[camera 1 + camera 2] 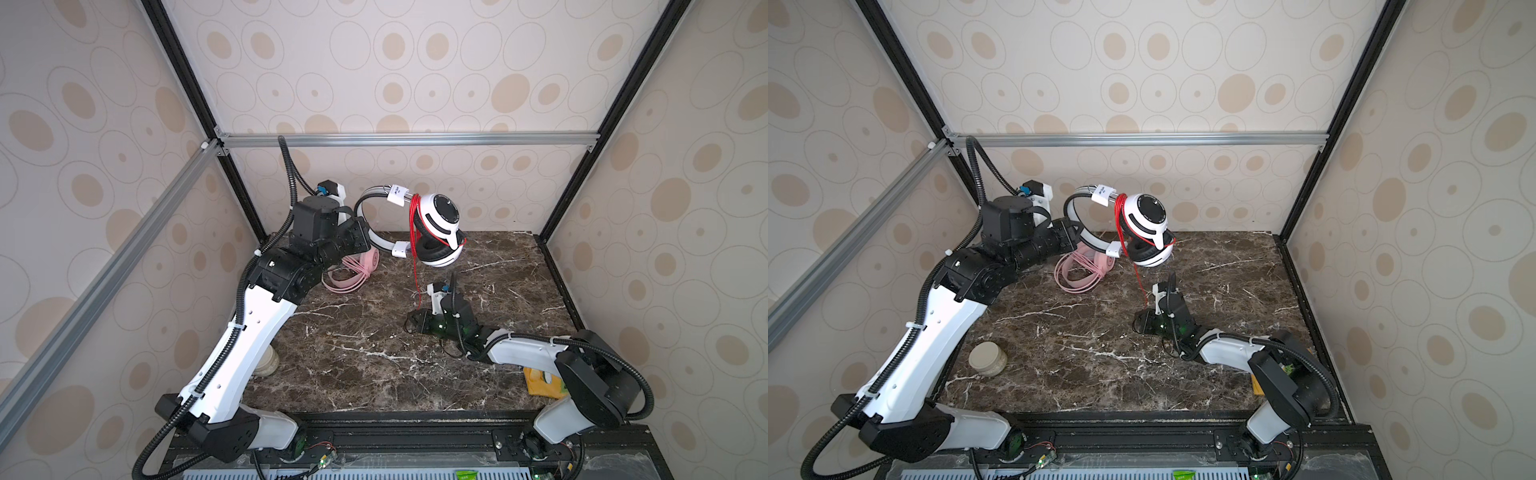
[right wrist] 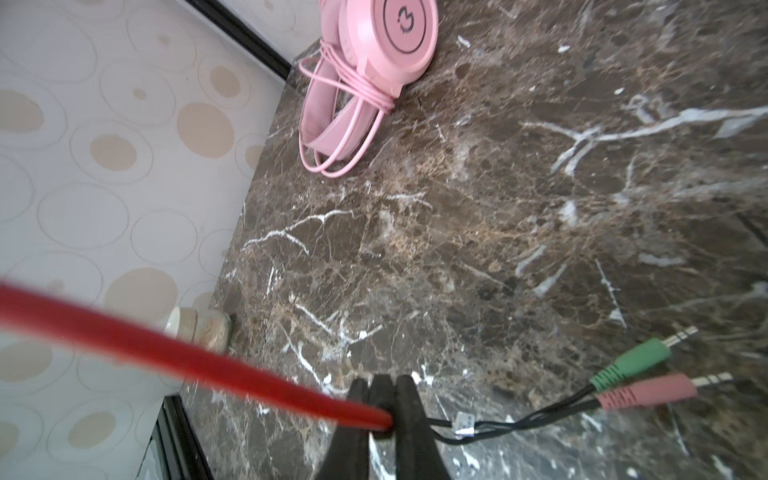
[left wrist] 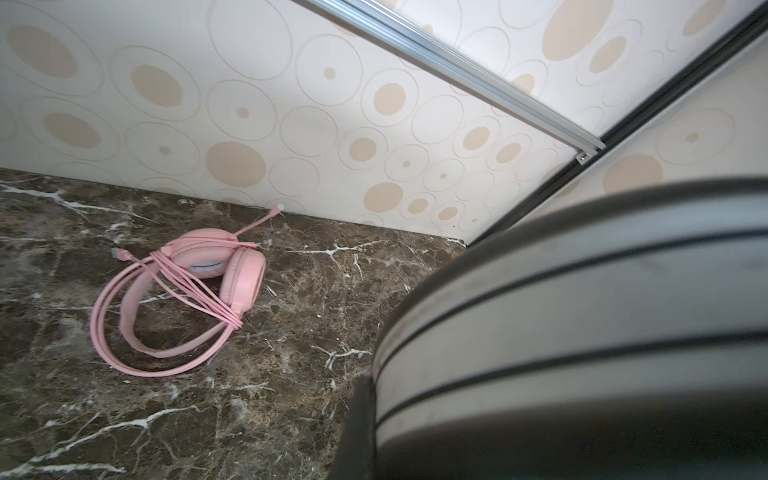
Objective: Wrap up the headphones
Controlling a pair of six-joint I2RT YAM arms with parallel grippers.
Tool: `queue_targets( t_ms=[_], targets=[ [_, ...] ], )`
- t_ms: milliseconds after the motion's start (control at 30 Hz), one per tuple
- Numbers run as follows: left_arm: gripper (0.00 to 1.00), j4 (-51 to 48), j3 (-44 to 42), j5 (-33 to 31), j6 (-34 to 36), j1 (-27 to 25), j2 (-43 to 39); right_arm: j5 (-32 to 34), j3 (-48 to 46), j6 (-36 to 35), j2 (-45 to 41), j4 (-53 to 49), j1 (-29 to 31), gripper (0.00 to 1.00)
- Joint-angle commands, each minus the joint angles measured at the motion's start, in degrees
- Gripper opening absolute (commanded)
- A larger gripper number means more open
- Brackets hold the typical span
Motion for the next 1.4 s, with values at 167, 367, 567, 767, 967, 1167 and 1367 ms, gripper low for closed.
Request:
queue_targets(
  t_ms=[167,367,567,767,967,1167,1367],
  targets=[
    [0.00,4.7,12.4,-7.2,-4.5,2.5,4.5,-2.3,8.7,-10.2,-4.8,-23.8,5.3,0.08],
    [0.00,2.8,16.6,-9.9,-6.8,2.8,7.3,1.1,14.0,-14.9,-6.0,-35.4,9.4,0.07],
    [0.00,-4.1,15.9,-18.8,-7.6,2.9,8.3,7.2,22.9,-20.8,-7.6,-51.5,13.5,0.02],
    [0.00,-13.5,14.0,-29.4,-10.1,2.8,9.7,15.8,32.5,-28.7,-10.6,-67.2,15.5,0.00],
    [0.00,-19.1,9.9,-37.1,-8.8,2.0,12.3,21.5,45.2,-40.8,-11.3,-80.4,15.6,0.01],
    [0.00,-23.9,7.5,-44.8,-6.0,-1.9,14.9,26.5,58.6,-48.4,-8.5,-90.2,15.6,0.01],
    [0.00,-20.8,1.9,-46.6,2.9,-6.2,13.1,30.9,65.2,-51.8,-7.7,-92.4,15.6,0.01]
  ],
)
